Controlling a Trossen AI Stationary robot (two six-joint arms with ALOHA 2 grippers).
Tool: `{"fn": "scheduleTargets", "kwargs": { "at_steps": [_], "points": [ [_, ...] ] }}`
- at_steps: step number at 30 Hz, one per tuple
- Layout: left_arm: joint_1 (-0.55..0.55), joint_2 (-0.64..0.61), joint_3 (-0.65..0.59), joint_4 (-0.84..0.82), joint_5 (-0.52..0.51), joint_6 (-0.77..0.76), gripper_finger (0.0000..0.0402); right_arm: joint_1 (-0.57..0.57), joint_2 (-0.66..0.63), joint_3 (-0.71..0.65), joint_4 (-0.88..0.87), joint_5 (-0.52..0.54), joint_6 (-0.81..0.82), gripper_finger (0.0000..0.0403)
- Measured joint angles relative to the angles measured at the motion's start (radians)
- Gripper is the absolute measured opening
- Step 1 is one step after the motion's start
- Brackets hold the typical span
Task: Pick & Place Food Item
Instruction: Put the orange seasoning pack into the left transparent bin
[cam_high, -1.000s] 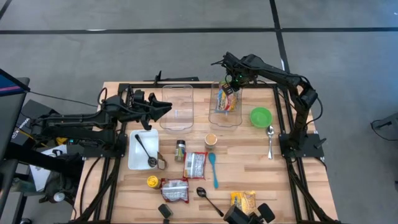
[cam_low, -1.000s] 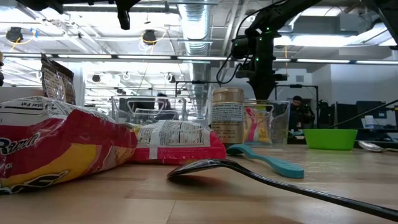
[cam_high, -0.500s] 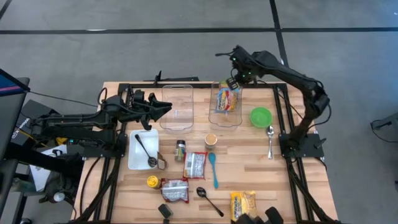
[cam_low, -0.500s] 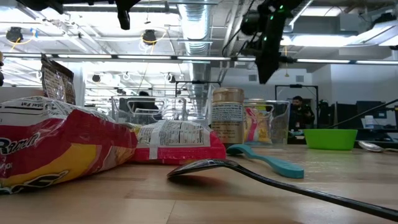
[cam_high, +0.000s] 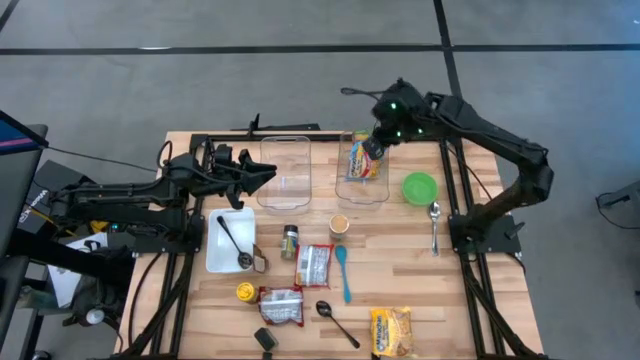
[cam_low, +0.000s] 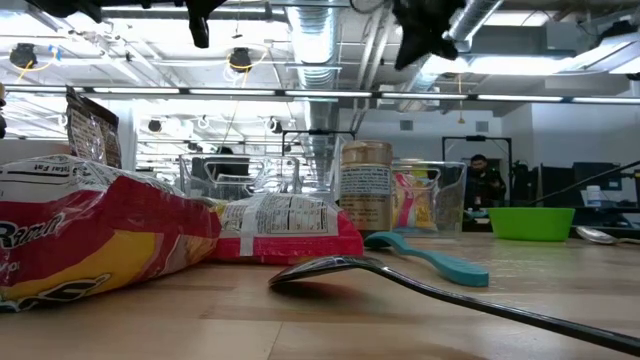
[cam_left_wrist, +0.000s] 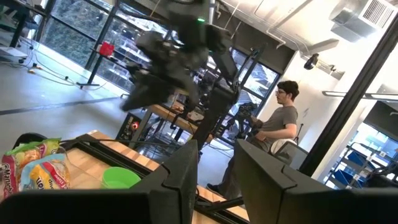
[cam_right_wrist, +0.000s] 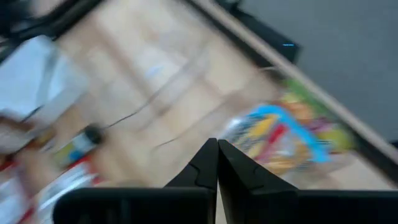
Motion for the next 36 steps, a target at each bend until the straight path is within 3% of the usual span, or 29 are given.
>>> {"fn": "scheduleTargets", "kwargs": {
  "at_steps": [11, 19, 26, 36],
  "points": [
    [0.0, 0.0, 0.0, 0.0, 0.0, 0.0, 0.0102, 0.344, -0.017, 0.0, -0.005, -0.009, 0.167, 0.0001],
    [0.0, 0.0, 0.0, 0.0, 0.007, 0.0, 0.0102, 0.556, 0.0, -0.002, -0.083, 0.134, 0.316, 0.0001],
    [-0.002, 0.0, 0.0, -0.023, 0.117, -0.011, 0.009, 0.692, 0.002, -0.001, -0.181, 0.282, 0.502, 0.0],
    [-0.122, 0.001, 0.105, -0.486, 0.142, -0.026, 0.0008, 0.801, 0.002, -0.001, -0.23, 0.511, 0.666, 0.0]
  ]
}}
